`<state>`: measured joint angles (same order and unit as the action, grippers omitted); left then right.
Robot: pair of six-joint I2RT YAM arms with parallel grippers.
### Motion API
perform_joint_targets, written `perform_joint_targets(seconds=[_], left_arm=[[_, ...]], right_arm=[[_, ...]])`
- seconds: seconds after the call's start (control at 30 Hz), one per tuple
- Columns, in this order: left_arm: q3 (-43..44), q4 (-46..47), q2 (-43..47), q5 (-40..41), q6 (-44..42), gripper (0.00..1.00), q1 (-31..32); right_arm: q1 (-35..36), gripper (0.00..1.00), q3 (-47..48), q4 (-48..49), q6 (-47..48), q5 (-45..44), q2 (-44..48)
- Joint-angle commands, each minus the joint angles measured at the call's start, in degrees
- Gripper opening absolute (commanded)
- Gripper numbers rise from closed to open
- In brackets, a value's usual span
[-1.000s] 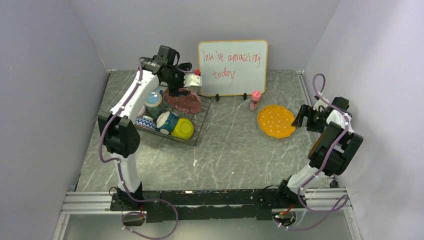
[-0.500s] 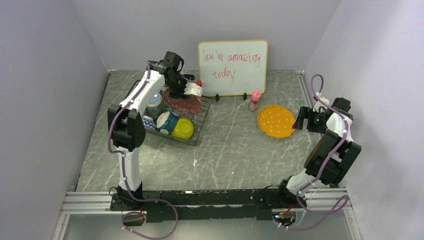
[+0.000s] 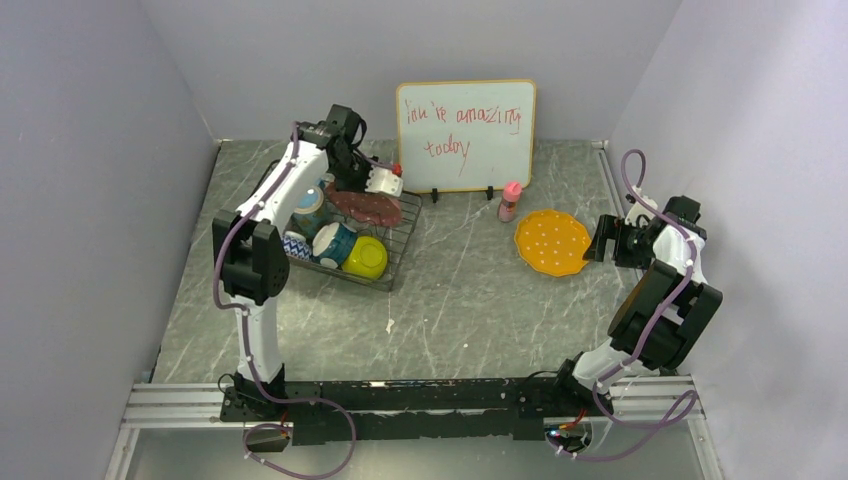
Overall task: Unload the mixed dishes from the dish rack
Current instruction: Pick up the plate from the dish rack.
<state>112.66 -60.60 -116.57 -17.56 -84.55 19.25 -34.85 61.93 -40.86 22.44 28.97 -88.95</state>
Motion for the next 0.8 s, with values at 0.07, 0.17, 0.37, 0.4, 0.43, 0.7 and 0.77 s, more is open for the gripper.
perform_joint_targets(seconds=[0.07,0.17,0.37,0.4,0.43,0.7,0.77], left_arm=[[-0.4,7.1,7.3,-2.1,-1.7,0.03,0.2],[0.4,7.2,9.2,-2.5,-0.6,0.03,0.2],[-0.5,9.3,14.7,-3.5,3.3,0.03,0.3],[-1.0,9.8,15.8,-3.9,4.2,0.02,0.3],[-1.3,10.2,16.8,-4.3,5.1,0.03,0.3],[1.1,10.5,23.7,-8.7,19.1,0.02,0.1],[0.2,12.3,25.5,-10.1,25.1,0.03,0.2]], right_arm=[[-0.3,0.92,3.5,-1.8,0.9,0.4,2.6],[-0.3,0.92,4.3,-2.4,0.8,0.2,3.6],[-0.3,0.94,6.0,-3.2,1.1,0.0,6.3],[-0.2,0.94,6.3,-3.4,1.1,0.1,6.8],[-0.2,0.94,6.9,-4.0,1.3,0.4,7.2],[1.2,0.94,14.1,-11.1,3.9,11.5,11.3],[3.3,0.95,15.4,-11.9,3.8,15.6,13.0]])
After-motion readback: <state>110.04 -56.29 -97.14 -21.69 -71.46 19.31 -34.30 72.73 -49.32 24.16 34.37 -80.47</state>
